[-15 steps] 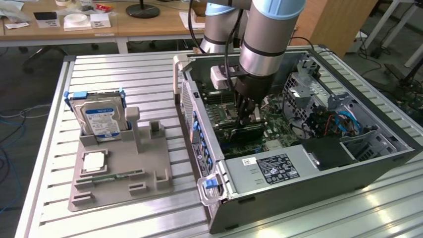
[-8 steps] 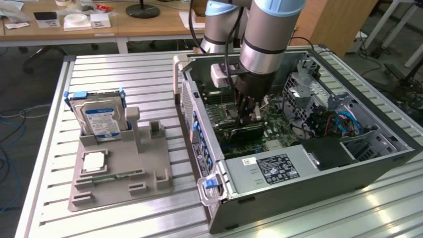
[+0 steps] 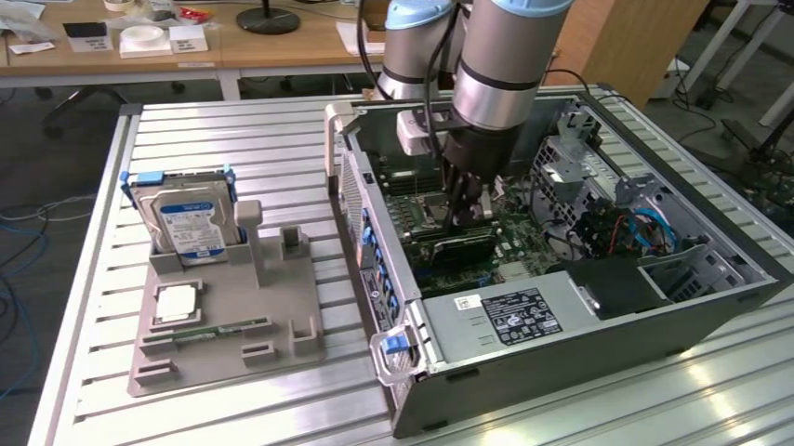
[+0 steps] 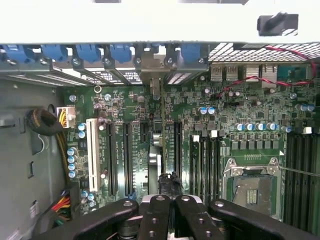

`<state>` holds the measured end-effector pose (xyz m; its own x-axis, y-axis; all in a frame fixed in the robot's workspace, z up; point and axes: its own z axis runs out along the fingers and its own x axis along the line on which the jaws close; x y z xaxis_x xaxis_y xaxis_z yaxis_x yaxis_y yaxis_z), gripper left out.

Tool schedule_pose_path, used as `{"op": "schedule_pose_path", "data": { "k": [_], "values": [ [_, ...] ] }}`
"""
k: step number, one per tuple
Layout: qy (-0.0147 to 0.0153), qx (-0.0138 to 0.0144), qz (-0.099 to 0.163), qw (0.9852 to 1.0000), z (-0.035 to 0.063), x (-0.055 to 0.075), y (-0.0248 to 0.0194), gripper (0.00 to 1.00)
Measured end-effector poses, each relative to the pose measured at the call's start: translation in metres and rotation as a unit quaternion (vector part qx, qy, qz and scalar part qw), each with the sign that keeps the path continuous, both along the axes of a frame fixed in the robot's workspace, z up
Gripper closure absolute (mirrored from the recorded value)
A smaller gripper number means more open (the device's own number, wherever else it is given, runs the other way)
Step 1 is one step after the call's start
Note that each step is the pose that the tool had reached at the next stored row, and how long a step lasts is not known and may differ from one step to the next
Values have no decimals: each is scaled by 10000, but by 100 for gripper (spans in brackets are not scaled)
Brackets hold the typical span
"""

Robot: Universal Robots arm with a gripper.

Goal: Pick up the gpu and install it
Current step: 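Press down on the gpu until it lock into place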

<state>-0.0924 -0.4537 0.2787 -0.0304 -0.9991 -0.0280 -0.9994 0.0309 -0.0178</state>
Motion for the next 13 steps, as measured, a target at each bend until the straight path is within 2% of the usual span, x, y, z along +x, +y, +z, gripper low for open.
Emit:
{"op": "schedule_pose_path", "data": {
  "k": [9,13],
  "values": [
    [0,0,0,10000,230,0,0,89],
    [0,0,0,10000,283,0,0,89]
  ]
}}
